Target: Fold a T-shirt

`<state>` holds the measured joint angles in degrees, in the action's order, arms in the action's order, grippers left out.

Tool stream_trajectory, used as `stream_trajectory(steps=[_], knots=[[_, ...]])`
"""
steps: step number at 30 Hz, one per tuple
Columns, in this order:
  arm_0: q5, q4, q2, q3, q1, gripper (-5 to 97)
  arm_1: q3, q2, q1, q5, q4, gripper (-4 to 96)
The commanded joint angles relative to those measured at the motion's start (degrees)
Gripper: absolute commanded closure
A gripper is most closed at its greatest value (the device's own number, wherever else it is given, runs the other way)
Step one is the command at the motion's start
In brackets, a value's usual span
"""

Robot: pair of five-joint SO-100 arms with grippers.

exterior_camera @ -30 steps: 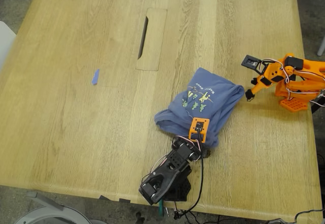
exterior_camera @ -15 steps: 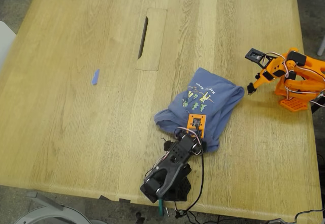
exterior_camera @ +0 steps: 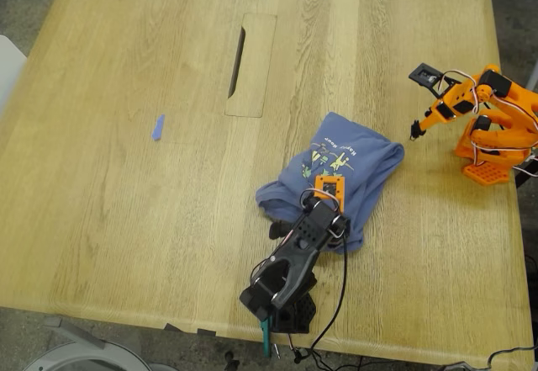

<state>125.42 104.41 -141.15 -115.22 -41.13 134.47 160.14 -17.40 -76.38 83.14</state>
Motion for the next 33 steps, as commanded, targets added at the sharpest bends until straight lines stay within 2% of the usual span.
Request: stream_trajectory(steps=[1, 7, 9, 11, 13, 16, 20, 23, 24, 25, 33], knots=[[-0.7, -0.18, 2.81, 9.32, 1.14, 22, -5.63, -2.11, -0.44, 0.44, -0.7, 70.0], [2.46, 0.79, 8.17, 18.72, -2.29, 17, -10.81, -6.59, 0.0, 0.0, -0.53, 77.6], [2.11, 0.79, 8.53, 19.42, -3.08, 17, -11.34, -7.21, 0.44, 0.09, -2.29, 79.4], [-0.18, 0.26, 9.4, 20.74, -2.37, 20, -11.95, -8.26, 1.14, 0.0, -5.54, 81.2], [-2.64, -0.7, 10.63, 22.32, -1.32, 25, -12.57, -9.76, 2.9, -0.18, -9.58, 90.3], [-5.8, -3.08, 11.51, 22.5, 1.76, 34, -12.3, -11.95, 5.45, -0.7, -15.29, 91.2], [-11.07, -10.81, 11.6, 19.6, 9.4, 53, -9.58, -13.89, 9.93, -1.76, -24.17, 91.3], [-12.57, -17.31, 12.3, 16.7, 14.24, 75, -8.17, -16.17, 13.45, -2.37, -30.5, 91.3], [-12.13, -20.48, 12.3, 14.85, 15.91, 85, -7.73, -17.05, 14.41, -2.46, -32.87, 91.3], [-11.34, -23.2, 12.3, 13.1, 17.4, 91, -7.38, -17.93, 15.29, -2.46, -34.8, 91.3], [-11.87, -48.52, 16.79, 3.43, 26.54, 92, -3.69, -27.16, 21.27, -2.72, -54.32, 91.3]])
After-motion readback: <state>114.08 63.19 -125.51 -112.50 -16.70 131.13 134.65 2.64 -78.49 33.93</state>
